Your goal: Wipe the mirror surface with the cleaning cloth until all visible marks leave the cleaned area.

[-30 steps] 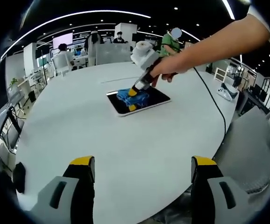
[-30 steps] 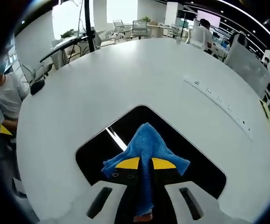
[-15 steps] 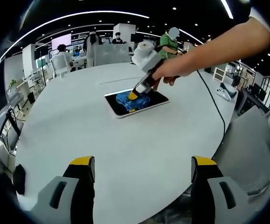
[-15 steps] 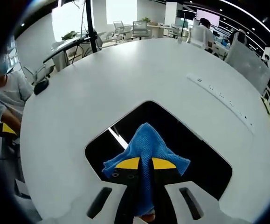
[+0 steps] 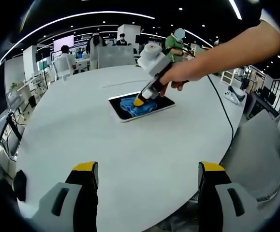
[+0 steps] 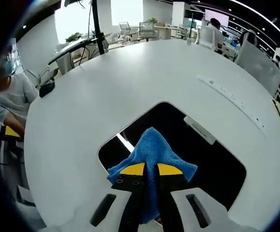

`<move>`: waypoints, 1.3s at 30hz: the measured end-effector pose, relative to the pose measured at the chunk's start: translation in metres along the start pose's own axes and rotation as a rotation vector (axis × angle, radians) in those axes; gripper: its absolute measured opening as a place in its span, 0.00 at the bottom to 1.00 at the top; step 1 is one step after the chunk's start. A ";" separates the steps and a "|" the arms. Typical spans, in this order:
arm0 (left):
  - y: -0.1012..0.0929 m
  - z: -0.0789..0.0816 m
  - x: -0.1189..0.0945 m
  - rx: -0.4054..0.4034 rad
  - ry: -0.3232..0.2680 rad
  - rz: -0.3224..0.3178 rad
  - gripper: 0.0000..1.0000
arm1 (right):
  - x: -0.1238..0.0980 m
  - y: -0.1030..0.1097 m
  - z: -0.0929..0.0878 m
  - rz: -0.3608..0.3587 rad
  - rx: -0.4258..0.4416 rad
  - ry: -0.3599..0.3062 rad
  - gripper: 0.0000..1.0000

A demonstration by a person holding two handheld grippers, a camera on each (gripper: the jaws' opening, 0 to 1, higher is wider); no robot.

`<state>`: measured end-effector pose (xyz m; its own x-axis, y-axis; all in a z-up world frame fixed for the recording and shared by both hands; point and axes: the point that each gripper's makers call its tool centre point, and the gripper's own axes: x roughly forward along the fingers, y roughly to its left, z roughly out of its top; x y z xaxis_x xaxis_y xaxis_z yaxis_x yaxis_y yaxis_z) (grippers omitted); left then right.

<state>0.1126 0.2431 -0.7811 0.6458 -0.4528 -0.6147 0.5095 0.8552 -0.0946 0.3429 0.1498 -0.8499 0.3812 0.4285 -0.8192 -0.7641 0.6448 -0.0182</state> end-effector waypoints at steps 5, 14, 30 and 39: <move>0.001 0.000 -0.001 0.000 0.000 0.002 0.86 | -0.001 0.008 0.001 0.010 -0.003 0.003 0.03; 0.002 0.000 -0.001 -0.005 -0.005 0.003 0.86 | 0.002 0.017 0.006 0.027 -0.019 0.006 0.03; 0.003 -0.003 -0.003 -0.008 0.002 0.005 0.85 | 0.006 0.022 0.012 0.030 -0.023 -0.007 0.03; 0.006 -0.004 -0.005 -0.008 0.003 0.010 0.85 | 0.012 0.021 0.021 0.017 -0.072 -0.012 0.03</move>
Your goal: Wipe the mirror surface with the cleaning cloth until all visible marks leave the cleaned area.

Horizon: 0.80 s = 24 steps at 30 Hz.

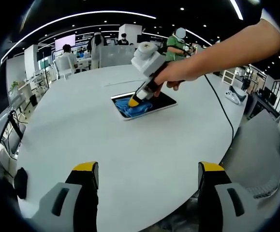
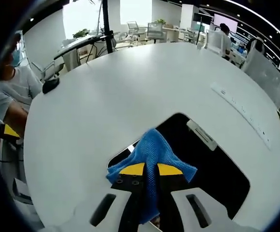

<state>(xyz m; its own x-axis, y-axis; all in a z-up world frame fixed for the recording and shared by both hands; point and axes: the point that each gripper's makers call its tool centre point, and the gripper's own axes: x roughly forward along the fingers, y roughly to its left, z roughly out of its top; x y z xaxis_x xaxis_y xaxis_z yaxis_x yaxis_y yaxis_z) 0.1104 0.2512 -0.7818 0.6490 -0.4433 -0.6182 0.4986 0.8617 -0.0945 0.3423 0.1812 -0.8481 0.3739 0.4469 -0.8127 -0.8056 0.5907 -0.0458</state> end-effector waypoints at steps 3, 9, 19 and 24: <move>0.001 0.000 -0.001 -0.002 -0.002 0.002 0.85 | 0.004 -0.004 0.003 -0.009 0.011 -0.001 0.03; 0.003 -0.001 -0.002 -0.004 0.001 0.007 0.85 | 0.007 -0.008 0.006 -0.033 0.025 0.001 0.03; 0.009 -0.007 -0.004 -0.016 0.006 0.015 0.85 | 0.015 -0.029 0.016 -0.074 0.031 0.006 0.04; 0.010 -0.007 -0.004 -0.018 0.005 0.015 0.85 | 0.017 -0.033 0.018 -0.079 0.035 0.007 0.04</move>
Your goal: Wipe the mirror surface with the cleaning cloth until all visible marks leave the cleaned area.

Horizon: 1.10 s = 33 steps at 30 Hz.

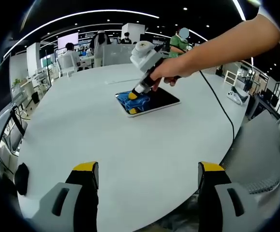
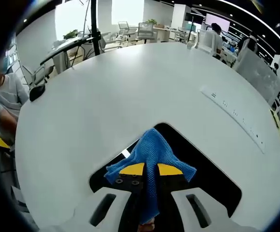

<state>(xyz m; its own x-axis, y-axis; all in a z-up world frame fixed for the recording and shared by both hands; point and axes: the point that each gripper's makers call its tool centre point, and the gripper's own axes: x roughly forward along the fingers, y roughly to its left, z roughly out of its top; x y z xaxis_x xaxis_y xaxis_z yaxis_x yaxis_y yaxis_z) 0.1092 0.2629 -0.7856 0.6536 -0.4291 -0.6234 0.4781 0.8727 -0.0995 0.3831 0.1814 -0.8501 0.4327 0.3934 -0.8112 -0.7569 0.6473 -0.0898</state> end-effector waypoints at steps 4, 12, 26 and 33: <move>0.001 0.000 0.001 0.001 0.001 -0.001 0.85 | 0.002 -0.004 0.002 -0.007 -0.002 -0.001 0.04; 0.003 -0.001 0.000 -0.004 0.001 0.005 0.85 | 0.005 -0.015 0.007 -0.025 -0.016 0.005 0.04; 0.004 -0.002 0.000 -0.009 0.002 0.005 0.85 | 0.008 -0.022 0.011 -0.032 -0.019 0.003 0.04; 0.006 -0.005 -0.001 -0.013 0.004 0.010 0.85 | 0.016 -0.028 0.016 -0.033 -0.021 0.002 0.04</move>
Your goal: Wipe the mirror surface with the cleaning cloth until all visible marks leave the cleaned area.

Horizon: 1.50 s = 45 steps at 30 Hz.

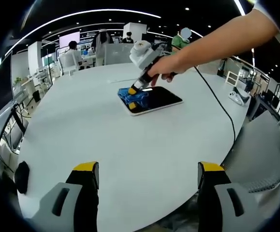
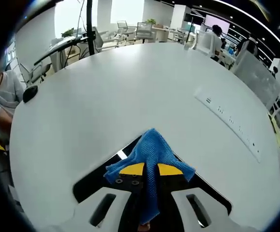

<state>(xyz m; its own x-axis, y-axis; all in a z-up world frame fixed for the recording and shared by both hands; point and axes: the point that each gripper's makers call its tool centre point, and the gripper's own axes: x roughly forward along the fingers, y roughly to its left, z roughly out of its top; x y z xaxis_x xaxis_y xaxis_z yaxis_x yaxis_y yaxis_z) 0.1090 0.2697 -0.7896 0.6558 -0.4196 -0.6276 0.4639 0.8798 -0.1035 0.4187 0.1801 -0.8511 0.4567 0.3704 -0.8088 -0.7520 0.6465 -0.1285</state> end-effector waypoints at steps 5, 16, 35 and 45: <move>0.000 -0.002 0.000 -0.004 0.002 0.001 0.84 | 0.003 -0.003 0.003 -0.004 -0.003 -0.001 0.04; 0.001 -0.005 -0.002 -0.014 0.002 0.004 0.84 | 0.005 -0.005 0.005 -0.007 0.008 -0.002 0.04; -0.001 -0.008 -0.002 -0.028 -0.004 0.001 0.84 | 0.004 -0.001 0.006 0.006 0.013 -0.018 0.03; 0.000 -0.009 -0.003 -0.030 -0.005 0.001 0.83 | 0.006 -0.001 0.010 0.010 0.021 -0.018 0.03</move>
<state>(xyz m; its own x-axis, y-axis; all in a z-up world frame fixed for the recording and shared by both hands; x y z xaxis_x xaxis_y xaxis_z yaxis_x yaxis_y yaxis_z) 0.1017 0.2733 -0.7948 0.6590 -0.4199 -0.6241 0.4451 0.8865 -0.1264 0.4267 0.1886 -0.8504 0.4581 0.3888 -0.7993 -0.7465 0.6565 -0.1084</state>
